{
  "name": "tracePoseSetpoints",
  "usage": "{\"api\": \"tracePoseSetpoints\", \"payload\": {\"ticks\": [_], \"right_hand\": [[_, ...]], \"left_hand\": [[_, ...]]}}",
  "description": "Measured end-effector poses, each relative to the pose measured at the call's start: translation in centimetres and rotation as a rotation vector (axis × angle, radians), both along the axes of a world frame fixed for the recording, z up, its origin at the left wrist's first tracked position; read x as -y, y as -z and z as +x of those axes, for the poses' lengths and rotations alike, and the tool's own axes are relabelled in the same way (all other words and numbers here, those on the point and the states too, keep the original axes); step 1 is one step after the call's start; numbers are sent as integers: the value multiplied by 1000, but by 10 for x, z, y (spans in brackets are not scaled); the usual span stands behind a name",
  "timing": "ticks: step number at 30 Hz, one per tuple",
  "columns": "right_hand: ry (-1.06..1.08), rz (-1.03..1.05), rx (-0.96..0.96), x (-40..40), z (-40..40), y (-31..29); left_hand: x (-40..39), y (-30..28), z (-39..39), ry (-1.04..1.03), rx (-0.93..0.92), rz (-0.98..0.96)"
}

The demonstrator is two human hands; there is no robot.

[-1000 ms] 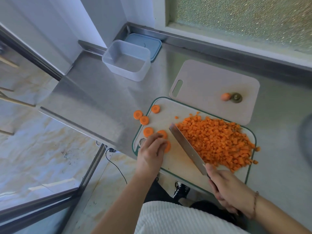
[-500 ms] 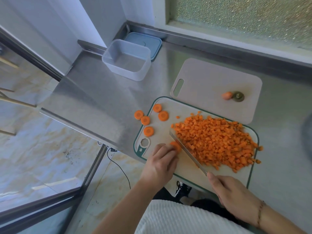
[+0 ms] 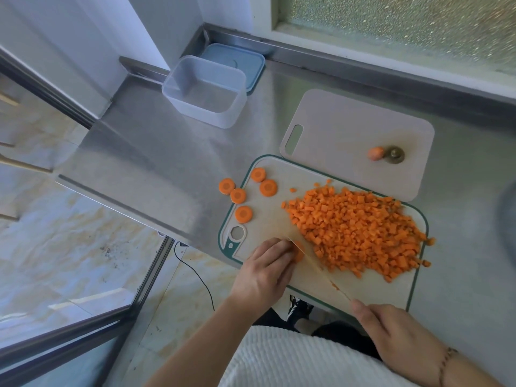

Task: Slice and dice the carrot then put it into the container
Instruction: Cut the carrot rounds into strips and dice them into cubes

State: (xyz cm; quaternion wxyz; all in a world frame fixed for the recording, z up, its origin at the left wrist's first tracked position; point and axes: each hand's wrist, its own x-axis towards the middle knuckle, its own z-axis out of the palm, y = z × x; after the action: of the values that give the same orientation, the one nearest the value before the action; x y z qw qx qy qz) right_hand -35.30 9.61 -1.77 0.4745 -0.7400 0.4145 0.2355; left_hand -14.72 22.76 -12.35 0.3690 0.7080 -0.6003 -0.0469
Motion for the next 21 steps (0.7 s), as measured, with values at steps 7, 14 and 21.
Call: {"api": "tracePoseSetpoints", "payload": {"ticks": [7,14,21], "right_hand": [[3,16,15,0,29,1],[32,1,75,-1,21,-3],[-10,50,16,-4,31,-1]], "left_hand": [[5,-3,-1,-5,-11,-32],[1,-5,-1,-58,27,-11],[2,-8,-3,-42,5,-26]]}}
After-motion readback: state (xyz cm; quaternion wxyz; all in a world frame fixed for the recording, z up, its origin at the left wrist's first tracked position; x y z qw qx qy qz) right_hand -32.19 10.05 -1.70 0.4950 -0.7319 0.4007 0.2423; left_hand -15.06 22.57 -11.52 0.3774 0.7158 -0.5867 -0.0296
